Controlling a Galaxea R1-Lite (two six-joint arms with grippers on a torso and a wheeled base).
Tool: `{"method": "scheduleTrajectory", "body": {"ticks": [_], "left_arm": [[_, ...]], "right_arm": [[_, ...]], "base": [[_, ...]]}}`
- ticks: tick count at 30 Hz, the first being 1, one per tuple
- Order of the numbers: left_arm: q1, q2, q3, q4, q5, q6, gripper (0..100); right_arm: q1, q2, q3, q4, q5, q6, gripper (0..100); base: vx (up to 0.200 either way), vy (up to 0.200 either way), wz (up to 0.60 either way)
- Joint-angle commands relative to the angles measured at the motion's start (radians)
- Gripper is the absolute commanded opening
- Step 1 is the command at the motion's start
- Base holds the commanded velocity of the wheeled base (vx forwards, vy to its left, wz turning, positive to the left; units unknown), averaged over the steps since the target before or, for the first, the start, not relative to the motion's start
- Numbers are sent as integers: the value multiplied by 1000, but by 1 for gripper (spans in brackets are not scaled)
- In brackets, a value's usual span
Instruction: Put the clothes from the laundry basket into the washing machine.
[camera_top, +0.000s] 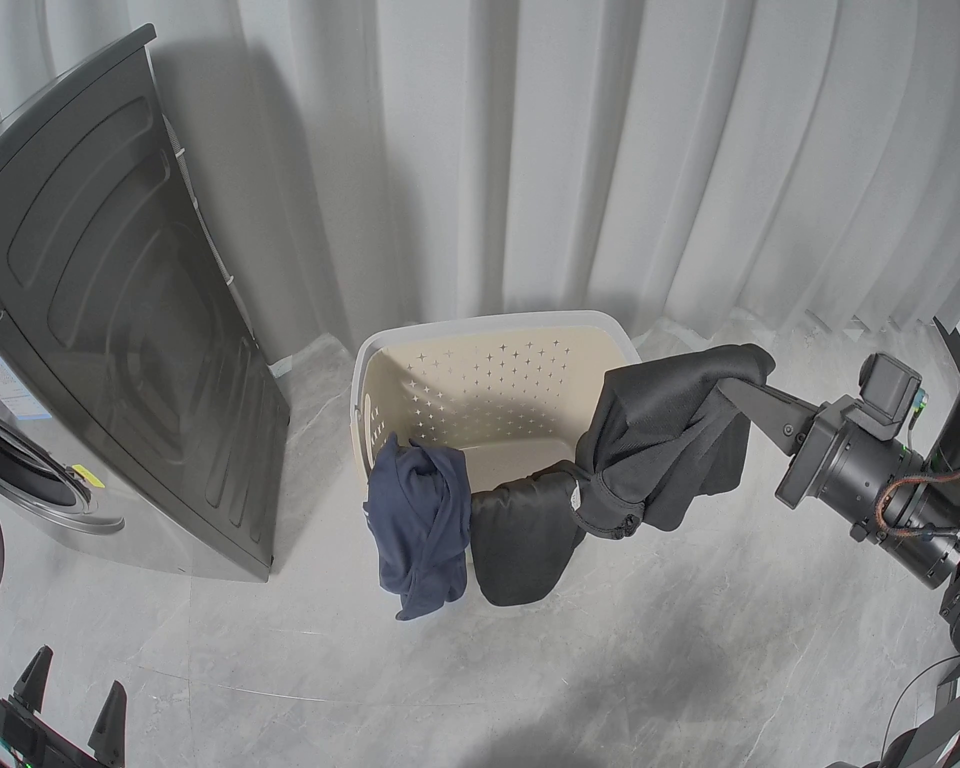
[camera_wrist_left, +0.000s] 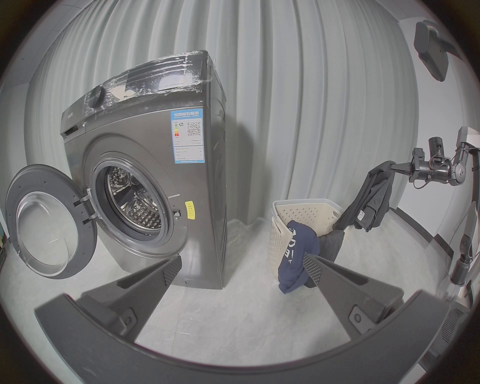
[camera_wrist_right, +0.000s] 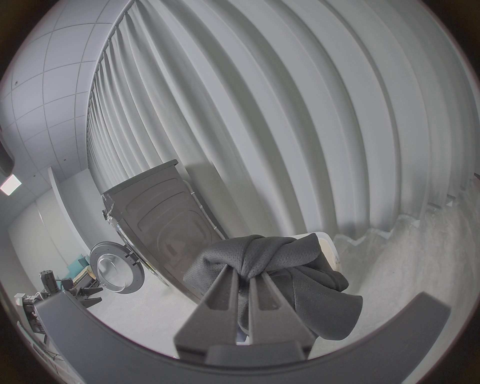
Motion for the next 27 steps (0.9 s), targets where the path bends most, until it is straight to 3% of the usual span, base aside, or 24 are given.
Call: {"method": "scheduleTrajectory", "body": {"ticks": [1,9,27], "left_arm": [[-1,-13,15,0,1,-1,100],[0,-13,15,0,1,-1,100],[-1,-13,15,0,0,-2,100]], "right_arm": [[3,-6,3,-1,2,0,0],[18,-6,8,-2,2,0,0],[64,-3,46,-8,20,0,0]], "base": [[-200,0,0],[-50,0,0],[0,200,0]]}}
